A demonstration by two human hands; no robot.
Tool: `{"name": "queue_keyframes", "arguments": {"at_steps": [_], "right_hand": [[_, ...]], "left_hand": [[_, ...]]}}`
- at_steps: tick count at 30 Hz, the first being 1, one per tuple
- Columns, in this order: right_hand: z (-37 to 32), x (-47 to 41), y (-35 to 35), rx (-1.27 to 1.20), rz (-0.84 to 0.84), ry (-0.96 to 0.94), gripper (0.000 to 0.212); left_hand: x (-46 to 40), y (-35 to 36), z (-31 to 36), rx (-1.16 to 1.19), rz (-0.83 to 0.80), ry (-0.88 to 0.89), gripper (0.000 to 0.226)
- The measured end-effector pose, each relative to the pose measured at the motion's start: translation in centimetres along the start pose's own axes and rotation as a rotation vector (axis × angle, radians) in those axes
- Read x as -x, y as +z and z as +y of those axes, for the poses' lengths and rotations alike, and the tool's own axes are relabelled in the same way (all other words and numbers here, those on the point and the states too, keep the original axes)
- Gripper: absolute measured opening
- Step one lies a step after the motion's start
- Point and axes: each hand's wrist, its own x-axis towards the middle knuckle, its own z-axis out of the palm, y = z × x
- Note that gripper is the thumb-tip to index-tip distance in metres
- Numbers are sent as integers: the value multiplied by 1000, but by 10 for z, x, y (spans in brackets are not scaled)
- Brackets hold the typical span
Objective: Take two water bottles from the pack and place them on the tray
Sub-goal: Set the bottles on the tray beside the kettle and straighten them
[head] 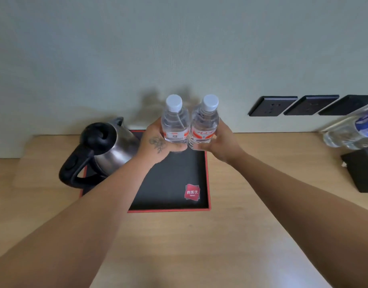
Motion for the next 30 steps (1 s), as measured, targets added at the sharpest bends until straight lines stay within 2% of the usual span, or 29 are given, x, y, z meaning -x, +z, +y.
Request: {"name": "queue_keyframes", "arguments": {"at_steps": [13,17,30], "right_hand": [[30,-20,21,72,-28,34,88],[34,-20,23,87,-15,39,86],[42,-21,25,135,12,83,82]], "left_hand": [[-17,8,-36,-10,40,10,67],[-19,9,-41,-18,39,-22,62],[-26,16,-42,-3,53,-9,67]]}}
